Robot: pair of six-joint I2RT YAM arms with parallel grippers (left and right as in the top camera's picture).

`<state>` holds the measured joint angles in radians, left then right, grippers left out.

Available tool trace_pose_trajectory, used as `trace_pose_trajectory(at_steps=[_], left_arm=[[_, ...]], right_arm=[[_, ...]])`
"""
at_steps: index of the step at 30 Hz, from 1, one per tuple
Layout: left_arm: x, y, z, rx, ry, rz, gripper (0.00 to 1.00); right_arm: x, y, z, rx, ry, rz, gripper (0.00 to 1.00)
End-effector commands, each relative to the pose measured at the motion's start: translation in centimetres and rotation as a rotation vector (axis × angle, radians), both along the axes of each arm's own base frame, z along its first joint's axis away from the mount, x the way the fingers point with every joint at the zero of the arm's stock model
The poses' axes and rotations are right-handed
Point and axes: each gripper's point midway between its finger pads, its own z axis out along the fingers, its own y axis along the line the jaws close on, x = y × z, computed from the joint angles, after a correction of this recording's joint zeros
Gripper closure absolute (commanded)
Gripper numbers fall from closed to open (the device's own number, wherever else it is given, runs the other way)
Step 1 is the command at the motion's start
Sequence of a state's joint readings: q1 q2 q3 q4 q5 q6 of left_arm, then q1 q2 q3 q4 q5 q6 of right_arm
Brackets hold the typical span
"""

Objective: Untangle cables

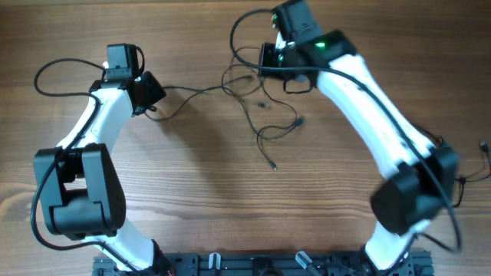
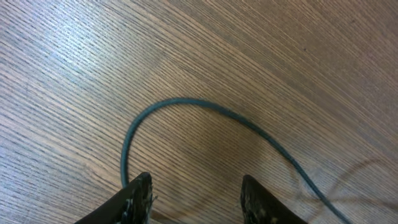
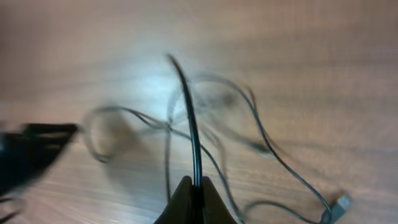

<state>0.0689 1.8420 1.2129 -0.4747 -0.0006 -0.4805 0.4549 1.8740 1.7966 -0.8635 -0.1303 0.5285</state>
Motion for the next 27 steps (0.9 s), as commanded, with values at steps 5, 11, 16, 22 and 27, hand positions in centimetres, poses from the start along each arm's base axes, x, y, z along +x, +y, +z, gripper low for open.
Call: trace_pose_trajectory(at_steps=[5,11,16,22,27], left_arm=[[0.1,0.1,0.0,-0.009,-0.005,0.001,0.51],[0.1,0.1,0.0,-0.009,-0.005,0.001,0.51],[0.1,0.1,0.0,-0.01,-0.005,0.001,0.48],[0.2,-1.0,0.1,-0.051,-0.011,-0.059,0.31],[0.7,-5.8,1.4,-0.229,-0.09,-0.333,0.08]], right_arm=[[-1.6,-0.2,13.2,0.146,-0.336,0.04,0.96],[-3.0,0.1,22.2,0.297,-0.587,0.084,0.96],[-4.3,1.5,27.9,0.435,-0.757,0.184,0.96],[-4.1,1.6,26.0,0.415,-0.69,0.178,0.96],[-2.9,1.7,23.0,0.369,-0.611,0.147,0.96]])
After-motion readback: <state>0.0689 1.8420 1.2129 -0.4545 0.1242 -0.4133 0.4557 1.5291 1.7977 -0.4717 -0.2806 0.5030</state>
